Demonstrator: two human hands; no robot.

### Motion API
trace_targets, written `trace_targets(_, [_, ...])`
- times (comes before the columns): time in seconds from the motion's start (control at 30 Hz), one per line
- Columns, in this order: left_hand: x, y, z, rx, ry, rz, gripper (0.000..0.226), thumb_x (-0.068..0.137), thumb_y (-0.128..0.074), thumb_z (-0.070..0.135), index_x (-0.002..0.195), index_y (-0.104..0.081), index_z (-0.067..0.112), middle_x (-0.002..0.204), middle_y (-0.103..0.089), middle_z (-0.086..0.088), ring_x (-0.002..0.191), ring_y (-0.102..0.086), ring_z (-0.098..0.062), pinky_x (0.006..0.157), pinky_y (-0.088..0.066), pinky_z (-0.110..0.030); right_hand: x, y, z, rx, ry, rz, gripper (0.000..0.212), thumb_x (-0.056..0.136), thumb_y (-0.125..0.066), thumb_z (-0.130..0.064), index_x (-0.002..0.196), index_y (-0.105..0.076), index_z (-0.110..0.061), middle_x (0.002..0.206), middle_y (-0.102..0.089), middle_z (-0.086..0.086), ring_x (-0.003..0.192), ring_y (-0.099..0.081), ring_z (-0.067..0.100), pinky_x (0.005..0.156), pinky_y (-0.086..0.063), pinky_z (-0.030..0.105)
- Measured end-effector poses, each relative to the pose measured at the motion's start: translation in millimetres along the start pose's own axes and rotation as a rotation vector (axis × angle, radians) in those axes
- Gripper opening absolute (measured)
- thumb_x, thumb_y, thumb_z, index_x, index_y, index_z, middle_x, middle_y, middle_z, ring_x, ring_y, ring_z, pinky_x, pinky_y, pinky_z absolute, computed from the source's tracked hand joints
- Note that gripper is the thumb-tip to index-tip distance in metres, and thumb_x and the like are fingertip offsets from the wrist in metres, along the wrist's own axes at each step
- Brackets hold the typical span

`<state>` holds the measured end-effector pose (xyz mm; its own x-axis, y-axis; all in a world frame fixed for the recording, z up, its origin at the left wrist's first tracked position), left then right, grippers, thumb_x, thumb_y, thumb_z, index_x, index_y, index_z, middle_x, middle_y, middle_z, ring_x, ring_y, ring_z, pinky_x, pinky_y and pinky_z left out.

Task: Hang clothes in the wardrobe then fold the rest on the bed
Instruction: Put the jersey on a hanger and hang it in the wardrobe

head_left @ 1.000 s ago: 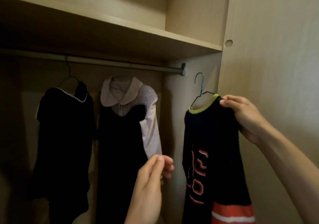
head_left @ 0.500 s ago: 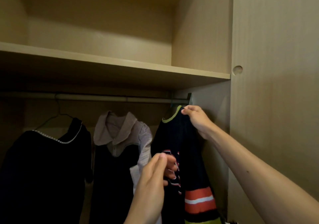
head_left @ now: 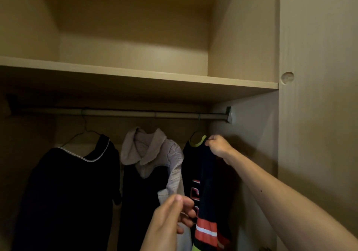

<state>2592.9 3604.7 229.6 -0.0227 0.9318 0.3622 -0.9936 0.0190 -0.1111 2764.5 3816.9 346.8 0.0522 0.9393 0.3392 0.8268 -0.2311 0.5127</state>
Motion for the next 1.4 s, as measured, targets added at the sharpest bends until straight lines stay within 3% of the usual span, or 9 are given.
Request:
trace_targets(0.13, [-14.0, 11.0, -2.7, 0.022, 0.018, 0.002, 0.049, 0.075, -0.041, 0.051, 0.089, -0.069, 0.013, 0.068, -0.071, 0.002, 0.061, -0.061, -0.008, 0.060, -0.039, -0.022, -17.3, -2.9, 1.7, -0.234, -0.006, 0.049, 0.017, 0.099, -0.052, -0.026, 0.103, -0.061, -0.013, 0.111, -0.063, 0.011, 0.104, -0.060, 0.031, 0.088, -0.048, 0.039])
trace_targets(0.4, [-54.5, 44.6, 12.9, 0.132, -0.017, -0.023, 0.043, 0.080, -0.042, 0.053, 0.089, -0.069, 0.020, 0.074, -0.071, 0.007, 0.066, -0.061, -0.005, 0.063, -0.042, -0.019, -94.7, -14.3, -35.9, -0.509, 0.096, 0.230, 0.050, 0.094, -0.061, -0.041, 0.134, -0.044, -0.017, 0.137, -0.049, 0.011, 0.123, -0.053, 0.038, 0.094, -0.044, 0.047])
trace_targets(0.53, [-91.7, 83.4, 38.2, 0.241, -0.110, 0.000, 0.032, 0.104, -0.045, 0.037, 0.093, -0.069, 0.018, 0.075, -0.069, 0.011, 0.069, -0.060, 0.001, 0.063, -0.042, -0.010, -156.1, -51.5, -73.1, -0.420, 0.255, 0.062, 0.042, 0.091, -0.062, -0.046, 0.125, -0.046, -0.026, 0.128, -0.051, 0.002, 0.114, -0.056, 0.030, 0.090, -0.046, 0.042])
trace_targets(0.7, [-146.1, 140.0, 82.0, 0.262, -0.186, 0.038, 0.053, 0.068, -0.045, 0.069, 0.091, -0.069, 0.027, 0.083, -0.069, 0.013, 0.080, -0.063, 0.002, 0.070, -0.042, -0.010, -247.6, -131.5, -108.1, -0.366, 0.470, -0.165, 0.042, 0.082, -0.063, -0.052, 0.115, -0.051, -0.029, 0.108, -0.054, -0.006, 0.099, -0.061, 0.018, 0.088, -0.051, 0.041])
trace_targets(0.83, [-185.9, 191.7, 114.9, 0.348, -0.247, 0.113, 0.028, 0.088, -0.053, 0.063, 0.096, -0.067, 0.040, 0.093, -0.070, 0.016, 0.092, -0.064, 0.003, 0.076, -0.045, -0.010, -321.4, -199.6, -144.8, -0.354, 0.617, -0.337, 0.049, 0.076, -0.042, -0.070, 0.114, -0.047, -0.039, 0.107, -0.048, -0.016, 0.099, -0.058, 0.011, 0.082, -0.052, 0.044])
trace_targets(1.1, [-286.0, 274.6, 191.5, 0.874, -0.529, 0.666, 0.027, 0.095, -0.045, 0.046, 0.112, -0.060, 0.031, 0.104, -0.063, 0.016, 0.105, -0.061, -0.004, 0.085, -0.048, -0.018, -439.9, -298.6, -202.7, -0.186, 0.731, -0.512, 0.048, 0.092, -0.059, -0.056, 0.134, -0.040, -0.043, 0.128, -0.043, -0.024, 0.111, -0.056, 0.003, 0.093, -0.054, 0.030])
trace_targets(1.23, [-342.0, 290.4, 237.5, 1.238, -0.803, 1.080, 0.038, 0.095, -0.048, 0.036, 0.124, -0.059, 0.014, 0.122, -0.058, 0.001, 0.116, -0.049, -0.012, 0.100, -0.032, -0.018, -498.7, -308.3, -235.1, -0.148, 0.824, -0.552, 0.054, 0.095, -0.056, -0.052, 0.142, -0.033, -0.039, 0.141, -0.036, -0.021, 0.122, -0.052, 0.006, 0.101, -0.049, 0.031])
trace_targets(1.33, [-379.7, 299.4, 270.8, 1.448, -0.898, 1.344, 0.057, 0.090, -0.054, 0.036, 0.139, -0.050, 0.009, 0.145, -0.046, -0.013, 0.136, -0.040, -0.032, 0.113, -0.025, -0.035, -552.3, -300.9, -255.2, -0.214, 1.037, -0.567, 0.059, 0.098, -0.052, -0.050, 0.148, -0.023, -0.038, 0.153, -0.024, -0.015, 0.132, -0.045, 0.012, 0.107, -0.043, 0.032])
trace_targets(1.4, [-384.8, 321.9, 287.4, 1.451, -0.781, 1.436, 0.072, 0.090, -0.055, 0.040, 0.152, -0.035, 0.011, 0.160, -0.028, -0.015, 0.150, -0.022, -0.036, 0.121, -0.016, -0.048, -577.8, -298.2, -260.2, -0.226, 1.151, -0.602, 0.066, 0.099, -0.052, -0.047, 0.153, -0.015, -0.036, 0.161, -0.012, -0.012, 0.145, -0.031, 0.013, 0.115, -0.032, 0.034])
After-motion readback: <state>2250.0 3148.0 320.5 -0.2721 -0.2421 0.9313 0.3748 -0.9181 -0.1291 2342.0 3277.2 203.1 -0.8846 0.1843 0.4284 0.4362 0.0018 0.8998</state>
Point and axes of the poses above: each hand's wrist, its own x-axis towards the middle knuckle, its own y-axis out of the back of the hand, z = x × y, the point moved 2 cm from there along x, towards the middle knuckle
